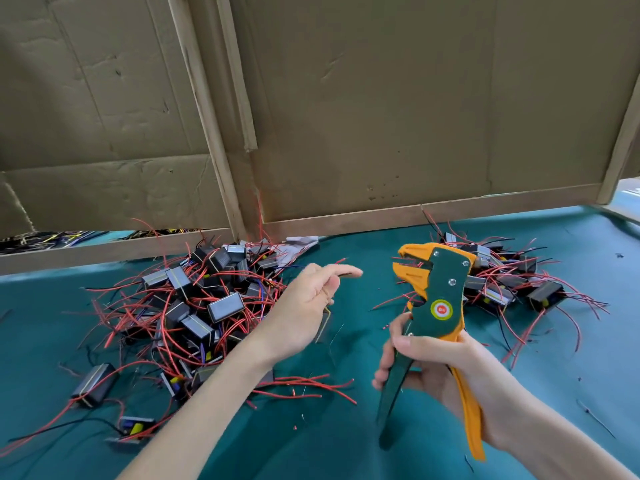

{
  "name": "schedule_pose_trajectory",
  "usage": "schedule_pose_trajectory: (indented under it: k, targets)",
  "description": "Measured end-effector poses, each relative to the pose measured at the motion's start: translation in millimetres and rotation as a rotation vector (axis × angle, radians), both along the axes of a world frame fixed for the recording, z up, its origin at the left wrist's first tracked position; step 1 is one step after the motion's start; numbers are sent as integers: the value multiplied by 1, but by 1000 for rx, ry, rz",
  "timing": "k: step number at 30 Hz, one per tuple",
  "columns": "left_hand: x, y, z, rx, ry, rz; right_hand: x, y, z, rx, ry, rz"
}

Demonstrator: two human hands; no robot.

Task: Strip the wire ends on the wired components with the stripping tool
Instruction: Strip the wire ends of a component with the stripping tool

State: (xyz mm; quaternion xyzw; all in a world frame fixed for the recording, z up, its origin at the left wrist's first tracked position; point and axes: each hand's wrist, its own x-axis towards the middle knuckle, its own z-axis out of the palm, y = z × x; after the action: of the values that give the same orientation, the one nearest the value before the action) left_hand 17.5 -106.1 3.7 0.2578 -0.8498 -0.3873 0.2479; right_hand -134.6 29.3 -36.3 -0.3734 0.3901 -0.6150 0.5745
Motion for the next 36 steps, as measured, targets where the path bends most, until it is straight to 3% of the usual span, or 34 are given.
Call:
schedule_pose_trajectory:
  k: [4,8,36]
  targets:
    - [2,6,16,-77,195,-21,5,2,3,-3,43,66]
    - [4,12,24,68,368,-21,12,5,11,11,24,82]
    - [10,15,38,164,202,-142,10,8,14,-15,96,194]
